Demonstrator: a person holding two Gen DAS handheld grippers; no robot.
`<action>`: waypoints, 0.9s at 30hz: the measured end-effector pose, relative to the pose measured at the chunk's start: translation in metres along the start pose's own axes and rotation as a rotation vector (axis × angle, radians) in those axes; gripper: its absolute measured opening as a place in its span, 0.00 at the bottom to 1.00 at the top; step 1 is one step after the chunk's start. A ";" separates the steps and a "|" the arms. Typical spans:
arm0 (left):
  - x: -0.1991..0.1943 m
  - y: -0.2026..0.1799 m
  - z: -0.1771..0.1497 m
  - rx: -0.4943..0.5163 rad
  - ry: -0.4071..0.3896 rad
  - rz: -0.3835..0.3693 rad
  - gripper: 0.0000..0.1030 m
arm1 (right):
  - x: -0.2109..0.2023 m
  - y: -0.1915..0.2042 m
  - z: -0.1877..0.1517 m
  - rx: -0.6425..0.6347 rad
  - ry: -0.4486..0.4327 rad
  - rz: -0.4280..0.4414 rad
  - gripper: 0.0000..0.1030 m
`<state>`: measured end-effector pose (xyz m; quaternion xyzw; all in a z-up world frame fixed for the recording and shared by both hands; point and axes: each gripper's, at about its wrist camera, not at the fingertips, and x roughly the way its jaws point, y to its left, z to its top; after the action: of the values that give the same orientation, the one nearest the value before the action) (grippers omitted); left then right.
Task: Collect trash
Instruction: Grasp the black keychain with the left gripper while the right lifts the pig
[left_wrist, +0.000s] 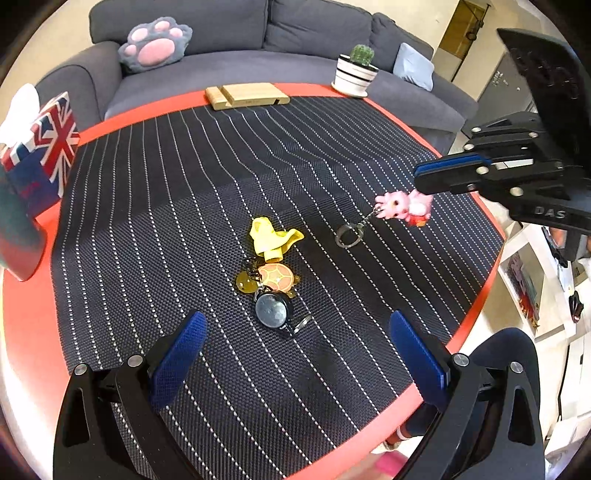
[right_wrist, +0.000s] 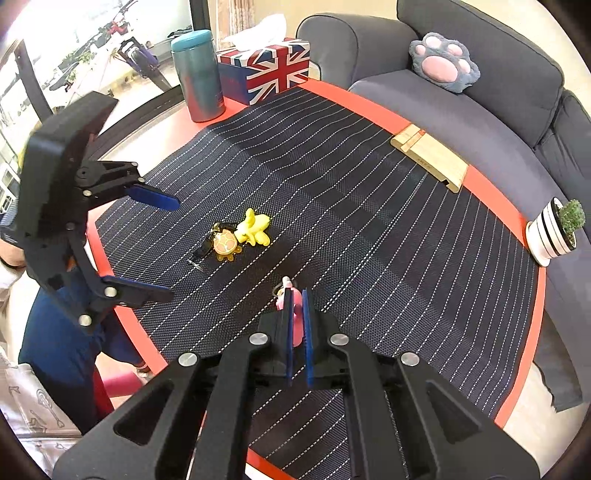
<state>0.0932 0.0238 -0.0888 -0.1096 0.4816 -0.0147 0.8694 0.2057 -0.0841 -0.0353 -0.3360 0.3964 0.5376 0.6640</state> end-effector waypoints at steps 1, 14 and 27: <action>0.002 0.000 0.000 -0.001 0.000 0.001 0.93 | 0.000 0.000 0.000 -0.001 -0.001 0.000 0.04; 0.021 0.007 0.004 -0.020 0.036 -0.004 0.46 | -0.004 0.001 0.000 -0.006 -0.005 0.000 0.04; 0.009 0.004 0.001 0.008 0.020 -0.006 0.10 | -0.009 0.002 -0.002 -0.001 -0.025 0.005 0.04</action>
<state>0.0990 0.0268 -0.0965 -0.1072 0.4899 -0.0201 0.8649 0.2020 -0.0895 -0.0289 -0.3286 0.3889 0.5434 0.6674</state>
